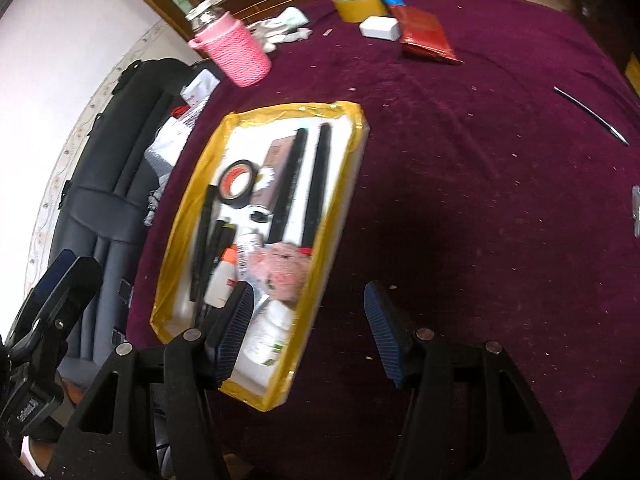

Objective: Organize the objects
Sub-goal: 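Move both open grippers toward the black pen and clear pen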

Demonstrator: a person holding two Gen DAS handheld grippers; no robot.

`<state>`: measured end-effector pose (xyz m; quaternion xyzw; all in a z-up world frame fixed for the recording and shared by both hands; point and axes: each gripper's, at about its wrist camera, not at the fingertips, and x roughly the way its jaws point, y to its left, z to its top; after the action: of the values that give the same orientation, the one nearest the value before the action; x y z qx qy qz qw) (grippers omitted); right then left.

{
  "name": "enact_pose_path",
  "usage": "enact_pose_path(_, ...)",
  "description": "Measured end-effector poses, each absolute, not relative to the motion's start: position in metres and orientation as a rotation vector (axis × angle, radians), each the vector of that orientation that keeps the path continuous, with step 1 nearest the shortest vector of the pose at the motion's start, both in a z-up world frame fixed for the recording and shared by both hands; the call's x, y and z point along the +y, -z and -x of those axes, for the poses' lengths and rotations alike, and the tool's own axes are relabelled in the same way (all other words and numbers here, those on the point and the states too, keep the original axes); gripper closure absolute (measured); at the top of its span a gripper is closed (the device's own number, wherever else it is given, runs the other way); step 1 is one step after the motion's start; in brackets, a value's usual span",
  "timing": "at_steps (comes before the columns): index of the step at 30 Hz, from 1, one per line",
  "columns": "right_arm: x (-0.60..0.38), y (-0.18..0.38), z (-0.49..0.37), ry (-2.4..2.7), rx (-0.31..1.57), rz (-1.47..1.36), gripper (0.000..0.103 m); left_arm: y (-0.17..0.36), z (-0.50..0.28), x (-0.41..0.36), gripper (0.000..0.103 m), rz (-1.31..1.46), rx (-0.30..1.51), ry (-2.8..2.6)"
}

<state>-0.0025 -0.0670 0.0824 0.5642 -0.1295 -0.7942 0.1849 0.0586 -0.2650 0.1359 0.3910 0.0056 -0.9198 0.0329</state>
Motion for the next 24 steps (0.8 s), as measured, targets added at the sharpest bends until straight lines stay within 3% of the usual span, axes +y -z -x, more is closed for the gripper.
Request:
enact_pose_path(14,0.012,-0.076,0.005,2.291,-0.495,-1.630,0.046,-0.138,-0.043,-0.187,0.001,-1.282,-0.215,2.850)
enact_pose_path(24,0.078,-0.070,0.008,2.318,-0.571,-1.649,0.046,-0.134,-0.032,-0.131,0.001,-1.349,-0.262,2.853)
